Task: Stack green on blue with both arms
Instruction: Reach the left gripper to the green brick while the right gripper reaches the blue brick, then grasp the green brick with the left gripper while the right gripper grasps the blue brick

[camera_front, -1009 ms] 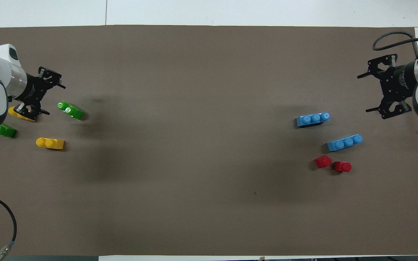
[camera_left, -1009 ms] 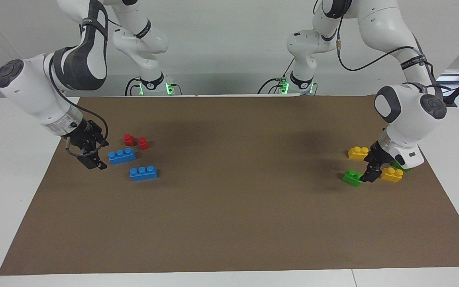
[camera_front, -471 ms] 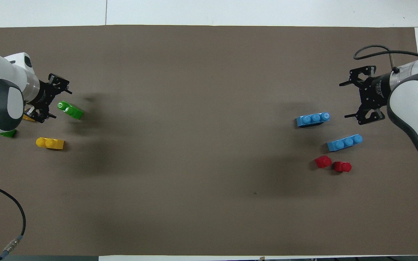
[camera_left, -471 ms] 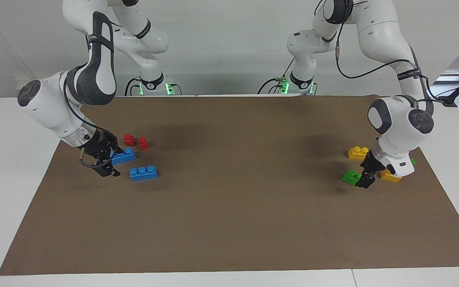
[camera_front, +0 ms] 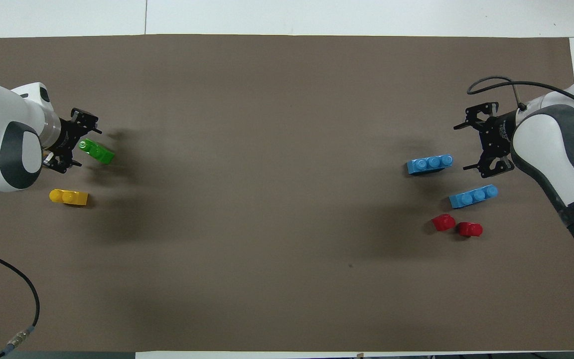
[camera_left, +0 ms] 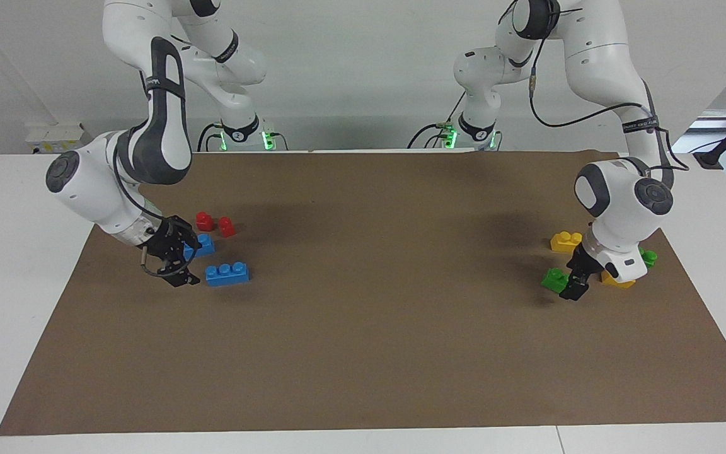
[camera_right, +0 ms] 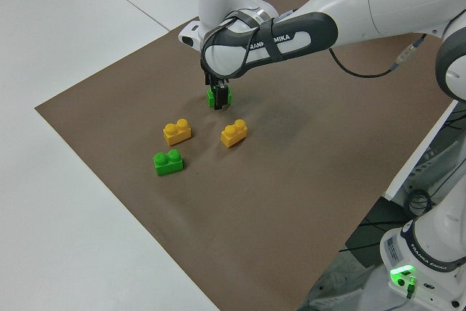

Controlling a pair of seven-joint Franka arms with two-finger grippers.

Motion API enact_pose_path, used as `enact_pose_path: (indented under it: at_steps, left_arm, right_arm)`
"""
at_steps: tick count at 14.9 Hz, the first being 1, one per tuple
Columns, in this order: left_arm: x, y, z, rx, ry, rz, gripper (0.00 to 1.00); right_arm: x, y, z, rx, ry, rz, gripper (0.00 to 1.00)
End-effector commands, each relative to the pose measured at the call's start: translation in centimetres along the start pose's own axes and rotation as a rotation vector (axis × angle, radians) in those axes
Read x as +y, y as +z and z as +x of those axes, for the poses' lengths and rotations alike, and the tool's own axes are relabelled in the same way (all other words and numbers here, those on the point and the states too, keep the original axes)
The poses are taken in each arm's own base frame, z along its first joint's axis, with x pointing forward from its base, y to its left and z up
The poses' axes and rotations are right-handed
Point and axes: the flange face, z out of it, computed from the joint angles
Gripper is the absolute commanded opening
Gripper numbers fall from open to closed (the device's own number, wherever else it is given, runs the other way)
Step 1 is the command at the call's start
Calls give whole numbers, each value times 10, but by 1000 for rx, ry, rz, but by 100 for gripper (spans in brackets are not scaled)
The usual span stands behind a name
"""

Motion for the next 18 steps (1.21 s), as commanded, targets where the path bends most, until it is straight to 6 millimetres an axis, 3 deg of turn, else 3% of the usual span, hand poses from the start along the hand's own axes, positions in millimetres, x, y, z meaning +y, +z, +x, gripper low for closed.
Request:
enact_pose_path:
  at_steps: [1,5,7,9,11,12,18]
  left_arm:
    - [-2,5,1,20,-6,-4,100]
    - [-3,6,1,22,-5,-7,100]
    - [-3,6,1,23,-3,-8,88]
    - [-2,5,1,27,-3,-14,60]
    - [-2,5,1,28,2,-15,14]
    - [-2,5,1,28,5,-15,0]
    - [3,-1,-5,21,9,-5,0]
  right_arm:
    - [-4,11,4,-3,-16,26,100]
    - [-12,29,-3,-16,-8,45,100]
    - [-14,35,-6,-18,-11,44,100]
    - [-13,39,-6,-15,-9,44,100]
    - [-10,44,-4,-14,-12,40,100]
    - [-7,48,-3,-12,-16,38,100]
    - [5,58,0,-5,-60,32,100]
